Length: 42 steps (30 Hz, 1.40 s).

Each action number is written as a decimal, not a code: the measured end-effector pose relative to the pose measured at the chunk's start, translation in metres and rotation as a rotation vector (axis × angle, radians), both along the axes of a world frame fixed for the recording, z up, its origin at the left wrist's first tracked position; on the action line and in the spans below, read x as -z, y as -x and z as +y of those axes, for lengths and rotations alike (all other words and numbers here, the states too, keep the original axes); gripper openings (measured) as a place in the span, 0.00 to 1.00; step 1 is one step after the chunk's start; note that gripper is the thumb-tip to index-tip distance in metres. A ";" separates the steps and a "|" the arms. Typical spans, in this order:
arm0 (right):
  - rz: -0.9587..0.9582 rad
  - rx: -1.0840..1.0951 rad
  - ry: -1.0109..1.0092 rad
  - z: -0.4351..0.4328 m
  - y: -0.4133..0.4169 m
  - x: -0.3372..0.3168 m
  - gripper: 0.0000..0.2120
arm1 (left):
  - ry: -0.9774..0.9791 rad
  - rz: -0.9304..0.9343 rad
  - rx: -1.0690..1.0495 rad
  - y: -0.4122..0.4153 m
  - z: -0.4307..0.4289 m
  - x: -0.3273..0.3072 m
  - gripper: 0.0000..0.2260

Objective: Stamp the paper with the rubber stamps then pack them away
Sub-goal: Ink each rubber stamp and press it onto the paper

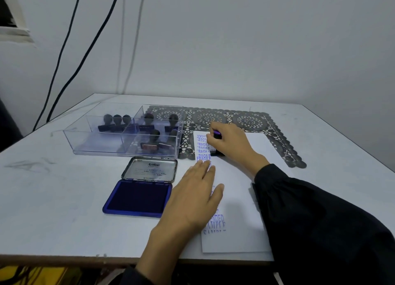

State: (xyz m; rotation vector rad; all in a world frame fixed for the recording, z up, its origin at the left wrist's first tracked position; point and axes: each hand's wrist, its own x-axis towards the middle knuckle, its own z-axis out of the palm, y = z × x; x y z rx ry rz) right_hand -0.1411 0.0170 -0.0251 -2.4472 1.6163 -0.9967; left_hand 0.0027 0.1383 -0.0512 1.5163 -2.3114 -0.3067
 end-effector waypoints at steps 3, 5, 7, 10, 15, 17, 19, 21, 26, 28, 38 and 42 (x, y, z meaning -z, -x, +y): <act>-0.020 0.009 0.007 0.001 0.000 0.002 0.10 | 0.012 -0.007 0.002 0.001 -0.001 0.000 0.25; -0.025 0.008 -0.023 -0.001 0.001 0.002 0.10 | 0.028 0.003 -0.012 0.002 0.000 -0.001 0.25; -0.071 0.035 -0.040 -0.004 0.002 -0.005 0.11 | 0.062 0.033 -0.035 0.000 0.003 -0.005 0.25; -0.296 0.051 0.027 -0.001 -0.001 -0.026 0.14 | 0.137 0.134 -0.060 -0.014 0.009 -0.015 0.30; -0.458 -0.014 0.060 0.025 -0.024 -0.061 0.18 | 0.227 0.332 -0.184 -0.072 0.015 -0.022 0.27; -0.459 -0.077 0.022 0.034 -0.038 -0.065 0.18 | 0.236 0.345 -0.258 -0.103 0.014 -0.020 0.28; -0.420 -0.127 -0.037 0.042 -0.055 -0.064 0.17 | 0.227 0.315 -0.325 -0.130 0.015 -0.017 0.30; -0.356 -0.193 -0.101 0.052 -0.074 -0.059 0.17 | 0.200 0.275 -0.390 -0.151 0.018 -0.013 0.31; -0.080 -0.266 -0.206 0.073 -0.121 -0.038 0.14 | 0.045 0.186 -0.382 -0.179 0.022 -0.001 0.28; -0.022 -0.290 -0.203 0.077 -0.134 -0.034 0.11 | 0.034 0.102 -0.385 -0.176 0.022 0.001 0.23; 0.109 -0.165 0.008 0.083 -0.158 -0.012 0.06 | 0.041 0.075 -0.408 -0.173 0.019 0.005 0.21; 0.130 -0.180 0.066 0.083 -0.158 -0.011 0.06 | 0.044 0.074 -0.407 -0.173 0.018 0.005 0.21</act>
